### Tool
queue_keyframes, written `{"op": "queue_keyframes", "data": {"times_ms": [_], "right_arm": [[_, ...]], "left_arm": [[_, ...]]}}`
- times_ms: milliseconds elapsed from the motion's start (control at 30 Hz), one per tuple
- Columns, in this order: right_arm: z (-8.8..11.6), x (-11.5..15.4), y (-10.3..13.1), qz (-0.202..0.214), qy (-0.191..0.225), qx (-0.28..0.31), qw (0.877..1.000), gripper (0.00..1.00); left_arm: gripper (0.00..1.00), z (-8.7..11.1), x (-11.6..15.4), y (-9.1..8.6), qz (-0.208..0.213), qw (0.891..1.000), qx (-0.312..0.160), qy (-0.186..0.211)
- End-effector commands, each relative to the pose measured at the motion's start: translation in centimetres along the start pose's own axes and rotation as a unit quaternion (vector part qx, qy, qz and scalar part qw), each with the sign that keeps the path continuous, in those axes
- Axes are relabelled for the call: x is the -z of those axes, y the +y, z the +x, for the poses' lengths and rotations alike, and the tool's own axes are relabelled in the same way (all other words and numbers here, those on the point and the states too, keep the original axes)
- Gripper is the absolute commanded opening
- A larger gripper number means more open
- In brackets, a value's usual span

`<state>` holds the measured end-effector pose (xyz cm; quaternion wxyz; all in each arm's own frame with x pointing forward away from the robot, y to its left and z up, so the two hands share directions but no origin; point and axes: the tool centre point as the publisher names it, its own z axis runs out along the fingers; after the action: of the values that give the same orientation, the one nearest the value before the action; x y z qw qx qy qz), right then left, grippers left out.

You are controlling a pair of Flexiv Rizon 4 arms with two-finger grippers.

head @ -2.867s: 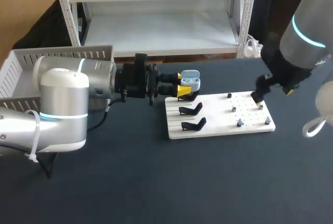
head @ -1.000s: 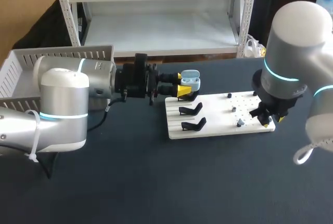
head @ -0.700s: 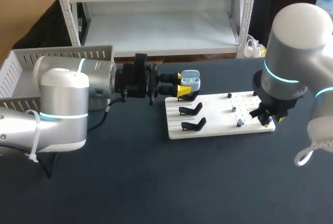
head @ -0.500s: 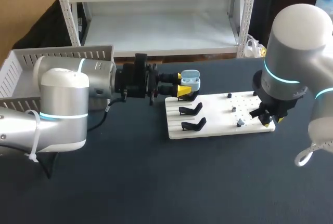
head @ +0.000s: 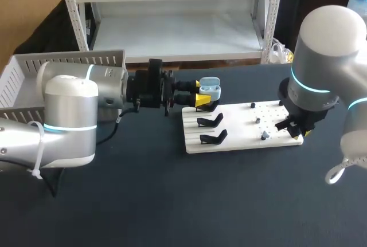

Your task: Pick up each earbud case from the left stands, insert the matching earbuds, close the lid, and place the case in the box.

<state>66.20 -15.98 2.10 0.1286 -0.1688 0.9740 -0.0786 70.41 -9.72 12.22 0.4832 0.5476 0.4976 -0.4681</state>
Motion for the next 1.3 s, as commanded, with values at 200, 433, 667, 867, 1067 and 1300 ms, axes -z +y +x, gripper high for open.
{"op": "queue_keyframes", "data": {"times_ms": [200, 433, 667, 867, 1067, 1300], "right_arm": [[-0.1, 1.3, -0.1, 0.009, -0.007, -0.001, 1.000, 0.00], [0.0, 4.3, -0.4, 0.016, -0.004, -0.008, 1.000, 0.00], [-0.6, 8.6, 0.7, 0.020, -0.002, -0.002, 1.000, 0.00], [-1.9, 12.6, 3.2, 0.022, 0.008, 0.019, 1.000, 0.00], [-3.6, 15.3, 6.3, 0.030, 0.012, 0.030, 0.999, 0.00], [-5.1, 17.5, 10.3, 0.025, -0.012, 0.051, 0.998, 0.00]], "left_arm": [[0.00, 0.1, 0.0, 0.1, 0.001, 1.000, -0.001, -0.002], [0.00, 0.1, 0.0, 0.1, 0.001, 1.000, -0.001, -0.002], [0.00, 0.1, 0.0, 0.1, 0.001, 1.000, -0.001, -0.002], [0.00, 0.1, 0.0, 0.1, 0.001, 1.000, -0.001, -0.002], [0.00, 0.1, 0.0, 0.1, 0.001, 1.000, -0.001, -0.002], [0.00, 0.1, 0.0, 0.1, 0.001, 1.000, -0.001, -0.002]]}}
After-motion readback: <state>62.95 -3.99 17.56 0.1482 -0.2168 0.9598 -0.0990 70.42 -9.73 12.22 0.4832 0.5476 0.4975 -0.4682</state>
